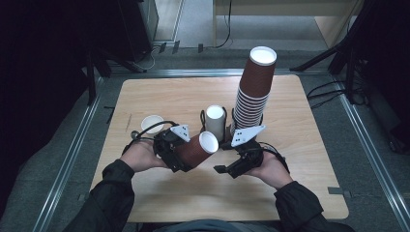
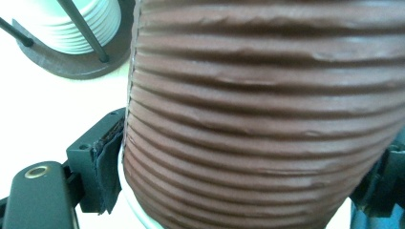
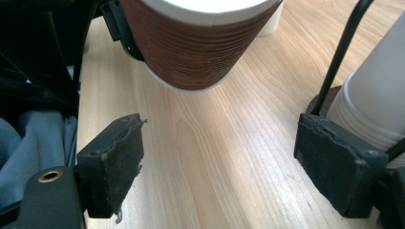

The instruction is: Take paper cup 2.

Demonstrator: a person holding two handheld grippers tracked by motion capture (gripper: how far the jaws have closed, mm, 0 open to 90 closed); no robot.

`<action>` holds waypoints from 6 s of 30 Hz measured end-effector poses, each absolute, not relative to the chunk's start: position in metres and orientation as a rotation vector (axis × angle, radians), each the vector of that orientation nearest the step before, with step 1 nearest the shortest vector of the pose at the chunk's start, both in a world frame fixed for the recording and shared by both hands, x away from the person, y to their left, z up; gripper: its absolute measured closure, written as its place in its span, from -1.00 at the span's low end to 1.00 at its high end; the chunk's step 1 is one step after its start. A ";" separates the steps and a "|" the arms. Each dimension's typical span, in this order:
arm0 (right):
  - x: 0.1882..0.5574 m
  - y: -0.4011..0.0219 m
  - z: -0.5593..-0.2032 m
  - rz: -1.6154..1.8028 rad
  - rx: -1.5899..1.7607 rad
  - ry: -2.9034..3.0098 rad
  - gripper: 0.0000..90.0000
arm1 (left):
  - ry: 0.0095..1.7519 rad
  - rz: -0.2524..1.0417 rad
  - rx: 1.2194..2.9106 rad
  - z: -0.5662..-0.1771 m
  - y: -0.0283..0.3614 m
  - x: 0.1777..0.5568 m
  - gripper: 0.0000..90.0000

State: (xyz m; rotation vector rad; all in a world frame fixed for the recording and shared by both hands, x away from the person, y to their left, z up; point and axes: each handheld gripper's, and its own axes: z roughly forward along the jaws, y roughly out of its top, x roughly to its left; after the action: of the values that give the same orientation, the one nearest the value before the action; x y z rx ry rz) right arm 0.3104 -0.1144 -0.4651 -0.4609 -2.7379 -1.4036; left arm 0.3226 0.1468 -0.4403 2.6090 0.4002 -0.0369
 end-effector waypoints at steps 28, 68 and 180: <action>0.310 -0.104 -0.463 -1.341 -0.409 -2.759 -0.70 | 0.353 -0.077 2.765 -0.465 0.123 0.316 -0.76; 0.306 -0.106 -0.456 -1.287 -0.313 -2.826 -0.51 | 0.358 -0.067 2.546 -0.459 0.140 0.310 -1.00; 0.304 -0.108 -0.464 -1.293 -0.348 -2.807 -0.61 | 0.365 -0.062 2.626 -0.463 0.137 0.318 -0.82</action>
State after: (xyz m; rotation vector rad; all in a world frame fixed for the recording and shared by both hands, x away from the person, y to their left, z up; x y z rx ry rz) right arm 0.3042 -0.1076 -0.4644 -0.3483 -2.8068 -1.2929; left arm 0.3179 0.1370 -0.4626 2.6262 0.3646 -0.0616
